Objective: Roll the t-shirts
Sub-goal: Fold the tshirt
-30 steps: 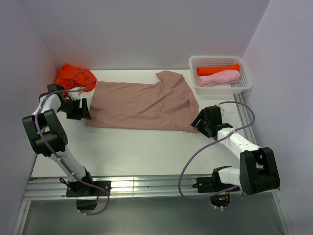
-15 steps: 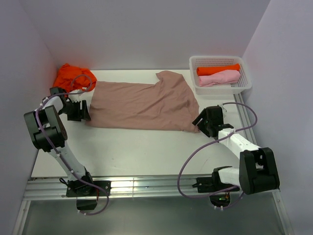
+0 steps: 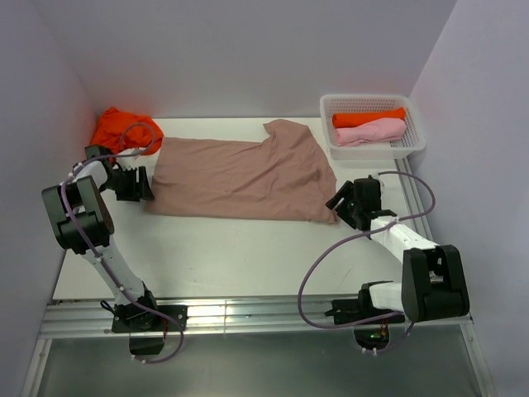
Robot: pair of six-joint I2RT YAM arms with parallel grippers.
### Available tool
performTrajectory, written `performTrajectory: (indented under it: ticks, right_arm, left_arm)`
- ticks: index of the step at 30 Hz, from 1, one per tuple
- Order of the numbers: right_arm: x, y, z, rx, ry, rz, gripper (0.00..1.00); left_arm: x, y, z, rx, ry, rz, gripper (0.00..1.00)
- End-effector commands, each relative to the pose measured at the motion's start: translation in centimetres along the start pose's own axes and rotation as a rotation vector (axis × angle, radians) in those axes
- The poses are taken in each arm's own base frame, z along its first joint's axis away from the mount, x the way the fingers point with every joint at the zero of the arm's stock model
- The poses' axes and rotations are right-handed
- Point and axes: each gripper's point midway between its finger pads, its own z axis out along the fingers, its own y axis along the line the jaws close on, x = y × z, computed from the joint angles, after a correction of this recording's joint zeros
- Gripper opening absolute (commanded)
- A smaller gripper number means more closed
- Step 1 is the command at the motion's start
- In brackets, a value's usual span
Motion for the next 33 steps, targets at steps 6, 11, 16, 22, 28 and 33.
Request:
performTrajectory:
  ticks: [6, 11, 16, 22, 28, 33]
  right_arm:
    - [0.0, -0.1, 0.7, -0.04, -0.004, -0.01, 0.75]
    - [-0.1, -0.3, 0.7, -0.035, -0.009, -0.005, 0.75]
    - [0.2, -0.6, 1.0, -0.026, -0.001, 0.008, 0.75]
    - [0.5, -0.5, 1.2, -0.038, 0.009, 0.027, 0.75]
    - [0.7, -0.2, 1.3, -0.047, 0.02, 0.037, 0.75]
    - [1.5, -0.2, 1.3, -0.06, 0.049, 0.039, 0.74]
  left_arm:
    - [8.4, -1.1, 1.2, 0.018, 0.252, -0.045, 0.67]
    - [9.1, -1.5, 0.7, 0.036, 0.274, -0.04, 0.66]
    - [9.7, -2.0, 0.6, 0.052, 0.291, -0.032, 0.65]
    - [9.6, -2.9, 1.1, 0.078, 0.3, -0.029, 0.56]
    - [9.1, -3.1, 1.2, 0.091, 0.296, -0.029, 0.33]
    - [8.7, -2.9, 0.9, 0.078, 0.284, -0.013, 0.17]
